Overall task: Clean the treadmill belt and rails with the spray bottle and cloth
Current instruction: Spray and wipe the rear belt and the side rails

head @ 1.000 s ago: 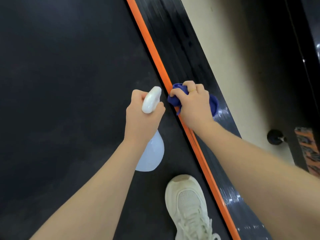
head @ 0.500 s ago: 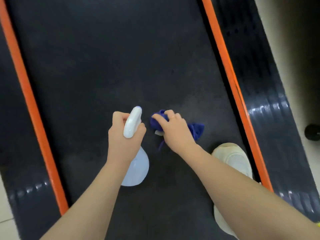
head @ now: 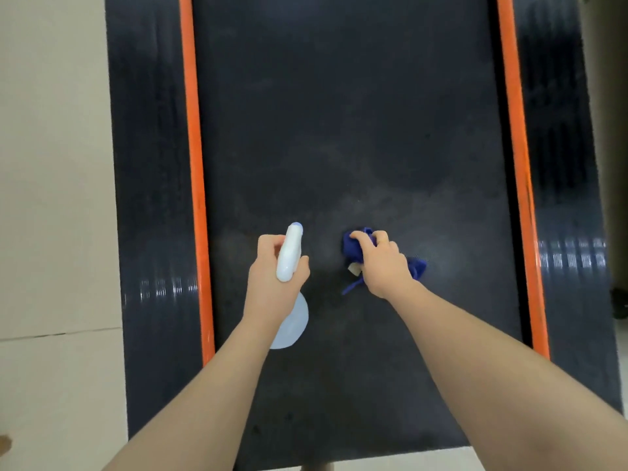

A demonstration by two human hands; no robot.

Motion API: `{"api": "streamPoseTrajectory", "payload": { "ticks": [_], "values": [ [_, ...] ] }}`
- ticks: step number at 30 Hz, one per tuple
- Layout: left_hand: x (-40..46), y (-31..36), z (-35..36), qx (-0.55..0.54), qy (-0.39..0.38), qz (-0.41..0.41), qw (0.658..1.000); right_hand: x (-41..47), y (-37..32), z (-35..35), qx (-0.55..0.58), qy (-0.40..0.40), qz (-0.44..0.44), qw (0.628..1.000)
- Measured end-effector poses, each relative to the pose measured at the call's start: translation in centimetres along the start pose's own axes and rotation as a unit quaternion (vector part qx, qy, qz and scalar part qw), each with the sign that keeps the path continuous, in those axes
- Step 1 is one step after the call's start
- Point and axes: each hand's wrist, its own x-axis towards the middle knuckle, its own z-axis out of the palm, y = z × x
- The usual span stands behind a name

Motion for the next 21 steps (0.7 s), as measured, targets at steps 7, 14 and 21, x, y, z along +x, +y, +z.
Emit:
{"api": "streamPoseTrajectory", "payload": {
  "ticks": [7,14,21],
  "values": [
    [0.7,-1.3,-0.2,0.006,0.002,0.022,1.0,0.8,0.4,2.9,0.016,0.085,0.017,0.996],
    [2.3,-2.5,0.3,-0.01,0.02,0.011,1.0,1.4,1.2,2.7,-0.048,0.076,-0.033,0.995],
    [-0.7,-1.7,2.2,0.025,-0.032,0.04,0.998,-1.1,4.3,0.7,0.117,0.16,-0.057,0.979]
  ]
}}
